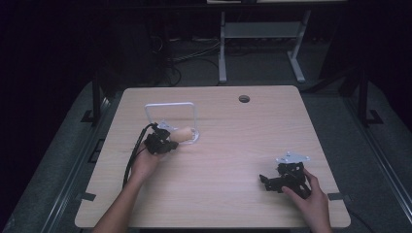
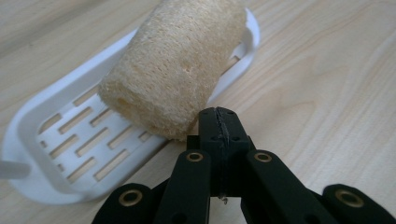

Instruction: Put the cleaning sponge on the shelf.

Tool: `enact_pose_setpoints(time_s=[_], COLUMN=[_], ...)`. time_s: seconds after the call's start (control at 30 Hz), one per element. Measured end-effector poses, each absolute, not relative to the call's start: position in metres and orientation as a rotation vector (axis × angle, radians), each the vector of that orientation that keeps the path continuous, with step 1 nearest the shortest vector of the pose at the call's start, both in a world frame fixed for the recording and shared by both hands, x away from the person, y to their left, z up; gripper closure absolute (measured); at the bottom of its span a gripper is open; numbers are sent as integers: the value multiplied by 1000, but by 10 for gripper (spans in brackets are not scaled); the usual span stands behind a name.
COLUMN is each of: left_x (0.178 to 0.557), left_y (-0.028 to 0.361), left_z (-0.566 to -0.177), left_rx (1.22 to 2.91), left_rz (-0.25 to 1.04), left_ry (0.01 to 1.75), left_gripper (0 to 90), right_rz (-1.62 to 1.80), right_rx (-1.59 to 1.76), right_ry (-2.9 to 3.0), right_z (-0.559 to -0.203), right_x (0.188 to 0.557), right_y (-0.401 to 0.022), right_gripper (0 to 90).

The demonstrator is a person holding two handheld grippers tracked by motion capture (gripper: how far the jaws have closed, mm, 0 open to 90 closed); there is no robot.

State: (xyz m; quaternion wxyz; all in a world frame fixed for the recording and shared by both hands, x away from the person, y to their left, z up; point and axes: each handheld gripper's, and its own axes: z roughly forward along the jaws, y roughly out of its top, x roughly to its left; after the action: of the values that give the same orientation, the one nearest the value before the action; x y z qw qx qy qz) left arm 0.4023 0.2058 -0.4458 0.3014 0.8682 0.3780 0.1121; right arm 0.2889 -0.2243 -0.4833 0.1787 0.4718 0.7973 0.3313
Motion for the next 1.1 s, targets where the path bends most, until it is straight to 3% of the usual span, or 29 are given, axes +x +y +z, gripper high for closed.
enact_pose_setpoints(time_s=[0.47,1.1], left_x=[408,398], left_y=[224,221], left_z=[-446,-442], left_rx=[2279,2248], left_rz=[358,315], left_ry=[1068,1058], left_gripper=[898,898], right_rz=[937,937], right_rx=[1335,1334], right_ry=[2254,2255], right_z=[-483,-483], right_x=[289,289], right_y=[-224,-224], right_gripper=[0,0])
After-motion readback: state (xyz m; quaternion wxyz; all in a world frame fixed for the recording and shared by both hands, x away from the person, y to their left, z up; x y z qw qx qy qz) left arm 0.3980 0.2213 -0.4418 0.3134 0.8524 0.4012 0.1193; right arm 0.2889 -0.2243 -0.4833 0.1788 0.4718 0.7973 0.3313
